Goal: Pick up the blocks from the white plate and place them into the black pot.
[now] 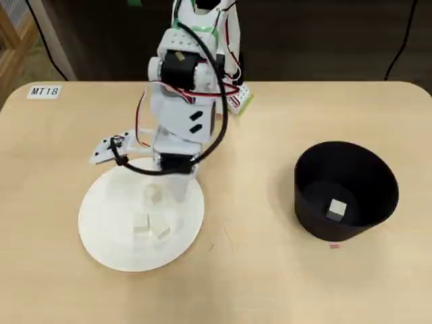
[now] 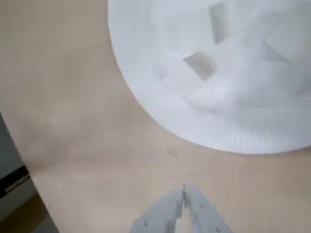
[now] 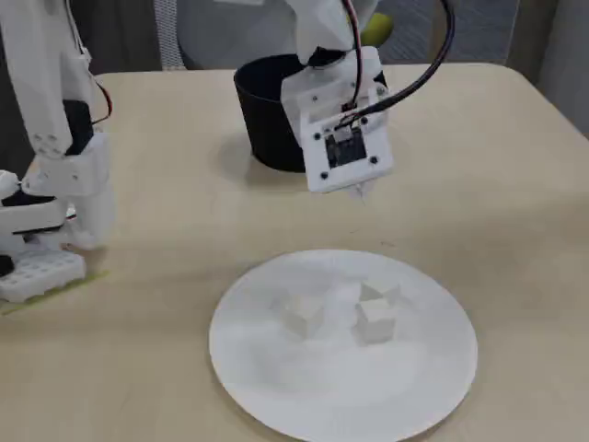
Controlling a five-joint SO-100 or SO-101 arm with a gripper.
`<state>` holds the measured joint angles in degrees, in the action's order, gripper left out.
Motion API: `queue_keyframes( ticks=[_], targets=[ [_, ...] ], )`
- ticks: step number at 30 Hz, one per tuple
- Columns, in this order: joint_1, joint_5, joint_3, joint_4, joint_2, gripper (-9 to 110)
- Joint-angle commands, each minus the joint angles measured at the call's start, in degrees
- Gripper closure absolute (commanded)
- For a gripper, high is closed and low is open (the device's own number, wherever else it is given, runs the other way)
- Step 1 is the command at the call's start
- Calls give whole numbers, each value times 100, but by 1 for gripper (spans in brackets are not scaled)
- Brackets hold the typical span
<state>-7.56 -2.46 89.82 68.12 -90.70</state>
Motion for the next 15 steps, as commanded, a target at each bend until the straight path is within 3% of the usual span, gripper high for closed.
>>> queue_keyframes(
  ticks=[1,15],
  targets=[
    [35,668,-149,-88,149,104],
    [-835,2197,-606,-149,791,104]
  ],
)
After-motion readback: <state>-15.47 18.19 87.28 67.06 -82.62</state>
